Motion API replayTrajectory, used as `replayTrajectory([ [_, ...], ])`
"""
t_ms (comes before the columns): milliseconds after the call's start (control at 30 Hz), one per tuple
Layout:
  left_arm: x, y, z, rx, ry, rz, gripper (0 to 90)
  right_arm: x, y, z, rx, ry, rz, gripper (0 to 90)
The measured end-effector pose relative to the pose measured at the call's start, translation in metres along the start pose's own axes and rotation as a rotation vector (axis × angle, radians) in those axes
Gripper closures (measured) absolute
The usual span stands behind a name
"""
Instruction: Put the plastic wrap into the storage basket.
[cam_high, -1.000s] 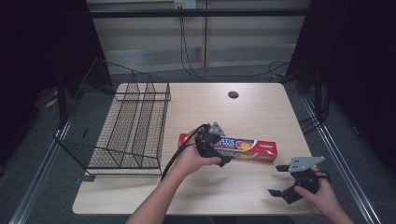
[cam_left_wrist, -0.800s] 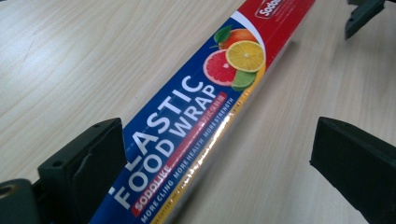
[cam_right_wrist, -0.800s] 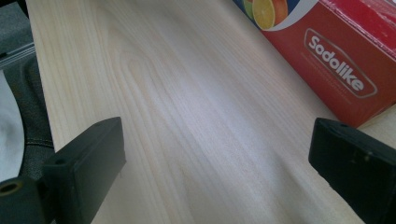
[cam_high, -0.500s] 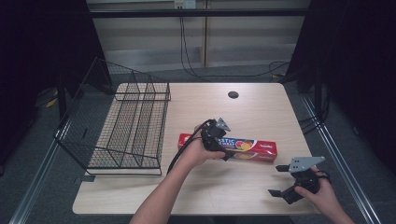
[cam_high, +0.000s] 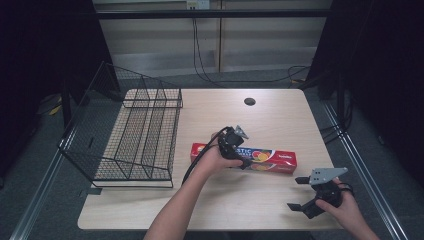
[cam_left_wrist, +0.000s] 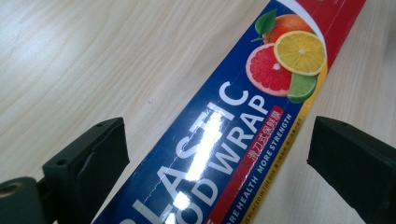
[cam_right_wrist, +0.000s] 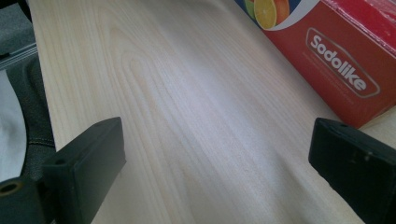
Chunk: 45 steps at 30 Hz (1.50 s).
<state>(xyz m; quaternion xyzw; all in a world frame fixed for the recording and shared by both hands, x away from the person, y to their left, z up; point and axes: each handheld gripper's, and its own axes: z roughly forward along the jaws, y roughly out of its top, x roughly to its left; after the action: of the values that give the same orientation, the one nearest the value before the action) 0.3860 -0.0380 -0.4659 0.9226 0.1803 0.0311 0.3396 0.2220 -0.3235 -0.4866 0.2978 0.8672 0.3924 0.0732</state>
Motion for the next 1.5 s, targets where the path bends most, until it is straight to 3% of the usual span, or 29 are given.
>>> replayTrajectory([
  [67, 0.002, 0.000, 0.001, 0.013, 0.000, 0.013, 6.0, 0.000, 0.000, 0.000, 0.002, -0.003, -0.001, 3.4],
  [100, 0.001, 0.000, 0.003, -0.003, -0.007, -0.018, 5.8, 0.000, 0.000, 0.000, 0.002, -0.001, 0.000, 3.5],
  [200, 0.001, 0.000, 0.004, 0.000, -0.023, -0.027, 7.5, 0.000, 0.000, 0.000, 0.001, -0.001, 0.000, 3.5],
  [300, 0.000, 0.001, 0.007, 0.023, -0.017, 0.019, 7.5, 0.000, 0.000, 0.000, 0.000, -0.001, -0.002, 3.4],
  [400, -0.002, 0.001, 0.009, 0.026, -0.015, 0.018, 7.6, 0.000, 0.000, 0.000, -0.001, 0.001, -0.001, 3.5],
  [433, -0.001, 0.002, 0.010, 0.047, -0.014, 0.050, 7.7, 0.001, 0.000, 0.000, 0.001, -0.001, 0.000, 3.5],
  [500, -0.002, 0.003, 0.011, 0.046, -0.010, 0.043, 7.7, 0.000, 0.000, 0.000, 0.000, -0.002, -0.001, 3.5],
  [567, -0.003, 0.006, 0.013, 0.091, -0.005, 0.059, 8.0, 0.000, 0.000, 0.000, 0.000, -0.002, -0.003, 3.5],
  [633, -0.003, 0.008, 0.015, 0.104, -0.013, 0.072, 9.0, 0.000, 0.000, 0.000, 0.001, -0.003, -0.004, 3.5],
  [667, -0.004, 0.009, 0.016, 0.107, -0.012, 0.056, 9.5, 0.000, 0.000, 0.000, 0.000, -0.002, -0.004, 3.5],
  [800, -0.005, 0.011, 0.016, 0.122, -0.005, 0.073, 11.9, 0.000, 0.000, 0.000, -0.003, 0.000, -0.006, 3.4],
  [867, -0.007, 0.013, 0.017, 0.143, -0.010, 0.105, 14.4, 0.000, 0.000, 0.000, -0.003, 0.001, -0.004, 3.5],
  [1167, -0.011, 0.016, 0.021, 0.169, -0.028, 0.115, 18.9, 0.000, 0.001, 0.000, -0.006, -0.002, -0.002, 3.5],
  [1267, -0.012, 0.017, 0.026, 0.163, -0.034, 0.094, 17.7, 0.000, 0.001, 0.000, -0.007, 0.001, 0.001, 3.4],
  [1400, -0.013, 0.024, 0.029, 0.205, -0.061, 0.098, 23.4, 0.000, 0.001, 0.000, -0.010, 0.000, 0.000, 3.5],
  [1433, -0.013, 0.025, 0.027, 0.224, -0.074, 0.118, 26.8, 0.000, 0.001, 0.000, -0.009, 0.003, -0.002, 3.5],
  [1500, -0.014, 0.026, 0.025, 0.215, -0.094, 0.106, 35.7, -0.001, 0.001, -0.001, -0.010, 0.004, 0.002, 3.5],
])
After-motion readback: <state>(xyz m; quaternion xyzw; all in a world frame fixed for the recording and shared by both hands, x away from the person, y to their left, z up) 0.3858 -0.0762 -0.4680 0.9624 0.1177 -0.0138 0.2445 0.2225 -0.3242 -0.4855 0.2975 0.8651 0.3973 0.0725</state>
